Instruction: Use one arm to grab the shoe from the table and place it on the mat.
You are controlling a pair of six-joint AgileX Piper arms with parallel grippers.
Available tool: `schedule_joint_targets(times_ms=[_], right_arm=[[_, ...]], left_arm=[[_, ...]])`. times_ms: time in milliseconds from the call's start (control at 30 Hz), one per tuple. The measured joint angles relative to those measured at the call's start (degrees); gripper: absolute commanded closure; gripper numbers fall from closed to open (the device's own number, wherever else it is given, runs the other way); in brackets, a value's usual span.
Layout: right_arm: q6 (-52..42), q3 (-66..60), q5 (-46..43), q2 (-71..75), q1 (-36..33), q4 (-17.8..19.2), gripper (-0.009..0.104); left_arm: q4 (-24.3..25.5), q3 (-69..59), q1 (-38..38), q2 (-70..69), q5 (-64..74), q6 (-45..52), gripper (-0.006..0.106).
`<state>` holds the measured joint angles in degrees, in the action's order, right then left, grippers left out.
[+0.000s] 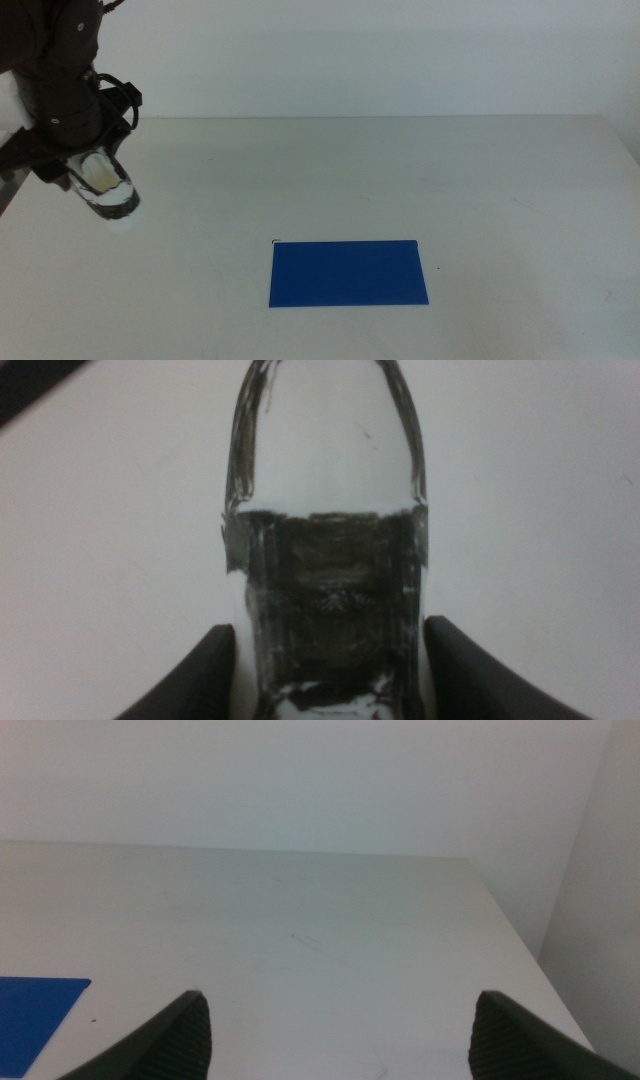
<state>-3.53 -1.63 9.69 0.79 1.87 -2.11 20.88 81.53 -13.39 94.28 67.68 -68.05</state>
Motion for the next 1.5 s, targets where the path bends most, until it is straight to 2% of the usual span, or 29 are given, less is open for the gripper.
schedule_joint_targets(times_ms=[133,300,1067,1333,1500], right_arm=[[0.0,0.0,0.0,0.0,0.0,0.0,0.029],[0.0,0.0,0.0,0.0,0.0,0.0,0.029],[0.0,0.0,0.0,0.0,0.0,0.0,0.029],[0.0,0.0,0.0,0.0,0.0,0.0,0.029],[0.0,0.0,0.0,0.0,0.0,0.0,0.029]], left_arm=[[-2.62,0.0,-0.84,0.0,0.0,-0.89,0.102],[-2.83,1.26,-4.81,1.32,1.72,-5.01,0.102],[-9.2,25.74,-29.09,26.49,2.55,-15.74,0.102],[-10.3,27.42,-30.56,29.28,2.51,-16.75,0.102],[-10.3,27.65,-30.56,29.28,2.56,-21.29,0.102]])
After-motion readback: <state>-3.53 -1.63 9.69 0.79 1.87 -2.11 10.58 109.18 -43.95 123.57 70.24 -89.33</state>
